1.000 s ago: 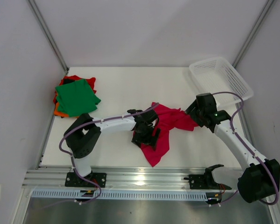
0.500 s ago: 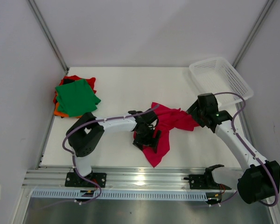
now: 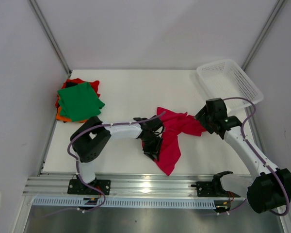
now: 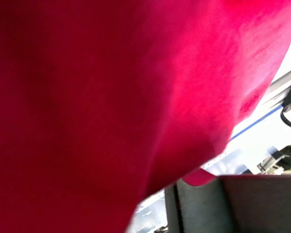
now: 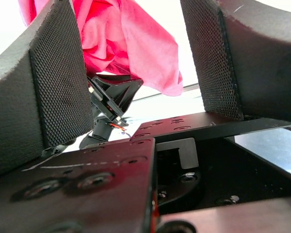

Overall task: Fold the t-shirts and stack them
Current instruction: Flatten out the tshirt

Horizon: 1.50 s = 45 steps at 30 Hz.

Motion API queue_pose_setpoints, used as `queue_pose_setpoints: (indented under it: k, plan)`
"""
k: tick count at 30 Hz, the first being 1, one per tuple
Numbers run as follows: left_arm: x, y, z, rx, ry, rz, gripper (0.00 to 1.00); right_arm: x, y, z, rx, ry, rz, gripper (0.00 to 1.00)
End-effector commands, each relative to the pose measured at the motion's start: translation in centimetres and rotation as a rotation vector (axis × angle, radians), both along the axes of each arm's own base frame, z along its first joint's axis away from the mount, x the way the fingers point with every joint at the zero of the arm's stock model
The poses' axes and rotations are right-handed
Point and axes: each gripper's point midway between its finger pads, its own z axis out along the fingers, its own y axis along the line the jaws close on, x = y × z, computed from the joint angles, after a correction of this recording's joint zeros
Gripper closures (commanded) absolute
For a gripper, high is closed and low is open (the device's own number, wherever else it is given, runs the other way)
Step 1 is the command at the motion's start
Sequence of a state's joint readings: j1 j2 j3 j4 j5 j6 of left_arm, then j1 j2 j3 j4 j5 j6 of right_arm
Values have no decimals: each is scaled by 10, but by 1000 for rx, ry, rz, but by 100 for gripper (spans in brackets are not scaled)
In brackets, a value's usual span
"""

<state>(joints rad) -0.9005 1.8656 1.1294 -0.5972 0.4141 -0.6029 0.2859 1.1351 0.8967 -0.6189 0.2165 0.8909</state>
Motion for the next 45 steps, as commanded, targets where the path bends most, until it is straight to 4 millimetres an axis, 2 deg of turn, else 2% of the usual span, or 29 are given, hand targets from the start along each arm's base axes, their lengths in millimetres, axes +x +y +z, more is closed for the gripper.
queue_pose_setpoints:
  k: [1,7,10,13,14,19,22,26,30,31,32,34,35,40,43,45]
  plan:
    - [-8,-4,-7,-29,37,-16,67,-1,-2,5,12,-19,-17,32]
    - [-10,-3,-9,-26,55,-18,76,0,-1,2,13,-16,-17,32]
    - [-7,-1,-6,-7,39,-21,86,1,-2,1,9,-17,-16,33]
    - [1,-3,0,-8,4,-33,90,2,-1,0,9,-17,-13,35]
    - [2,-3,2,-7,1,-37,97,2,-1,-1,10,-15,-13,36]
    - [4,-1,0,6,4,-37,99,1,0,-6,16,-6,-11,37]
    - [6,1,7,13,-6,-31,99,2,0,-7,13,-8,-11,37]
    - [25,6,39,12,-93,-24,99,3,1,-11,12,-1,-10,38]
    - [53,7,100,-28,-226,6,99,4,4,-16,19,12,-4,39]
    - [54,15,107,-3,-235,4,99,5,5,-16,23,10,-5,38]
    - [69,14,128,-19,-299,25,99,5,7,-18,23,15,-2,39]
    - [76,24,140,7,-339,27,99,6,8,-19,26,16,-2,39]
    - [85,33,153,31,-372,48,99,6,9,-20,26,18,-1,39]
    - [110,79,182,117,-469,130,99,8,12,-23,25,20,3,39]
    - [128,122,189,207,-507,238,99,10,13,-23,26,21,2,39]
    - [140,163,200,288,-545,339,99,12,14,-22,29,15,0,39]
